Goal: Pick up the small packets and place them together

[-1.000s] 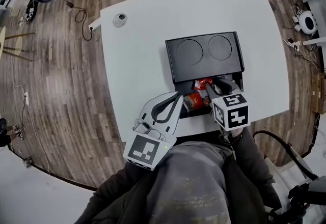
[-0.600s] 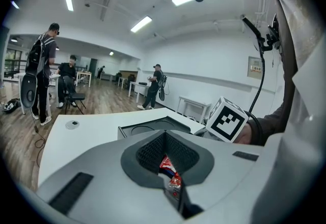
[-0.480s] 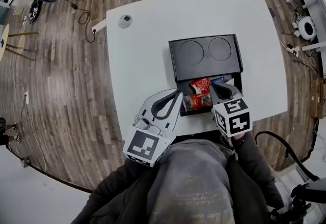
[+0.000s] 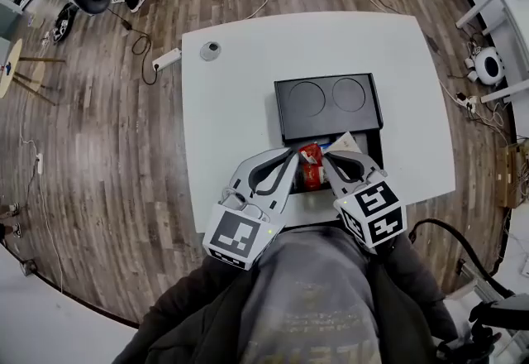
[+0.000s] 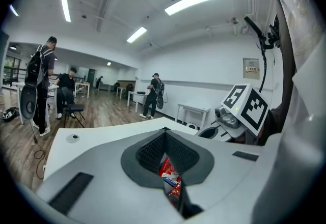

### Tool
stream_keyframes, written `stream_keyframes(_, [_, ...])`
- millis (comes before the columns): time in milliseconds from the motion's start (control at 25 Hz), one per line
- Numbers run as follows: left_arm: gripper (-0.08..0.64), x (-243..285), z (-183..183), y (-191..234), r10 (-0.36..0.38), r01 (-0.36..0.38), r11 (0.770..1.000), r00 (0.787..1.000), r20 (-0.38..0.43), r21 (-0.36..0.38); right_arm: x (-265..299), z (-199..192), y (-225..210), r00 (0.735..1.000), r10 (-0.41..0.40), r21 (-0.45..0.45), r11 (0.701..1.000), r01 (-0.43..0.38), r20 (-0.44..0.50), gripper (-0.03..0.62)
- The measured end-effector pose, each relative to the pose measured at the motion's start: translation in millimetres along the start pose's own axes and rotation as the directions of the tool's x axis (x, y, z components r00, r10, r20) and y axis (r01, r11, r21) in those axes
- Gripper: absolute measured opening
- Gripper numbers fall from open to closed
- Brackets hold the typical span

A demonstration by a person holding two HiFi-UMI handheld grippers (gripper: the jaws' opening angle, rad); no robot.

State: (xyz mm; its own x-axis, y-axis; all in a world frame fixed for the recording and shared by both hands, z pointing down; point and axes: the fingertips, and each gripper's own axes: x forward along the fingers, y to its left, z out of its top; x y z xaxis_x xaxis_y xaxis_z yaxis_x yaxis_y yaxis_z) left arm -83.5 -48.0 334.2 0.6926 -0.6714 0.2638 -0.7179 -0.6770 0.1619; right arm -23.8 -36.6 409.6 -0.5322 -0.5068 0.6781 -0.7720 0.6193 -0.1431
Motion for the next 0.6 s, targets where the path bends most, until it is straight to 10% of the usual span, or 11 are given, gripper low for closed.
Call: stream_keyframes(600, [0.003, -14, 4, 30, 0.201, -0.2, 0.979, 0.98, 0.004, -0.049, 34, 89, -42, 0.985, 0.12, 0.005, 0.993, -0.121, 0.123, 0.005])
